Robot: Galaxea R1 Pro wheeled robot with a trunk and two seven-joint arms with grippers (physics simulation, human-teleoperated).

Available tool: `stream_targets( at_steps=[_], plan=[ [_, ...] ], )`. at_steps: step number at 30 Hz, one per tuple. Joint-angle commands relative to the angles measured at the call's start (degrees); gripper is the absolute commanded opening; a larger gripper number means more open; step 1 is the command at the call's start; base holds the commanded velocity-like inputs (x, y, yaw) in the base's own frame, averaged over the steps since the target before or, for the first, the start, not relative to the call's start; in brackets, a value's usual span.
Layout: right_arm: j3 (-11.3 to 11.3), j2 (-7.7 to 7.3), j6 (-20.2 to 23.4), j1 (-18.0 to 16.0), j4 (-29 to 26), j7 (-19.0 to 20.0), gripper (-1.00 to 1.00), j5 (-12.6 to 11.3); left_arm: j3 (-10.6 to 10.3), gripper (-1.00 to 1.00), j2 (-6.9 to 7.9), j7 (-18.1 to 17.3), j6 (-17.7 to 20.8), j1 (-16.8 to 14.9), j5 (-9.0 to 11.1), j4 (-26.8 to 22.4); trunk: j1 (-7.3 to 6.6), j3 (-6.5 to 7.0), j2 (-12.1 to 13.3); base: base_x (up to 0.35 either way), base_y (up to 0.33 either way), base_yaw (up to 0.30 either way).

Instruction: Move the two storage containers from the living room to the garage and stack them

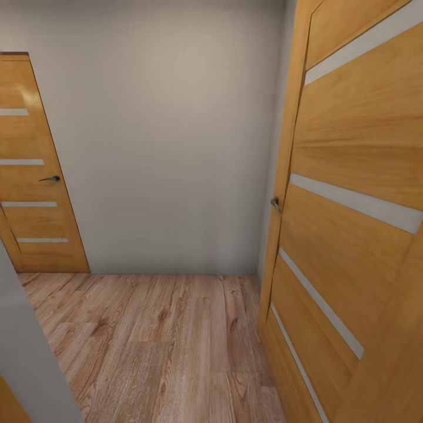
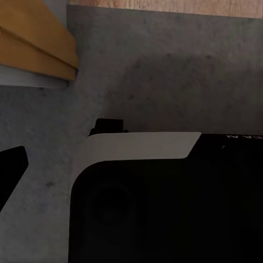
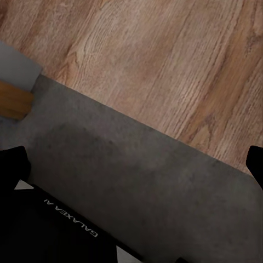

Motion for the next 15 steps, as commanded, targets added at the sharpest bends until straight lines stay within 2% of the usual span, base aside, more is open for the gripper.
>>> stream_targets(
  at_steps=[1, 4, 8, 11, 15],
  plan=[
    [0.1, -0.01, -0.5, -0.1, 0.2, -0.1, 1.00, 0.6, 0.0, 1.00, 0.00, -0.1, 0.0, 0.0, 0.3, -0.1, 0.00, -0.05, 0.0, 0.000, 0.000, 0.000],
    [0.1, -0.01, -0.5, -0.1, 0.2, -0.1, 1.00, 0.6, 0.0, 1.00, 0.00, -0.2, 0.0, 0.0, 0.4, -0.1, 0.00, -0.05, 0.0, 0.000, -0.008, 0.000],
    [0.1, 0.00, -0.5, -0.1, 0.2, -0.1, 1.00, 0.6, 0.1, 1.00, 0.00, -0.2, 0.0, 0.0, 0.6, -0.1, 0.00, -0.05, 0.0, 0.000, -0.193, 0.000],
    [0.1, -0.06, -0.5, -0.1, 0.2, -0.2, 1.00, 0.6, 0.5, 1.00, 0.00, 0.1, 0.0, 0.0, 1.0, -0.2, 0.00, -0.05, 0.0, 0.007, -0.015, 0.000],
    [0.1, -0.06, -0.5, -0.1, 0.2, -0.2, 1.00, 0.6, 0.6, 1.00, 0.02, -0.1, 0.2, 0.0, 1.0, -0.1, 0.00, -0.05, 0.0, 0.156, -0.004, 0.000]
  ],
)
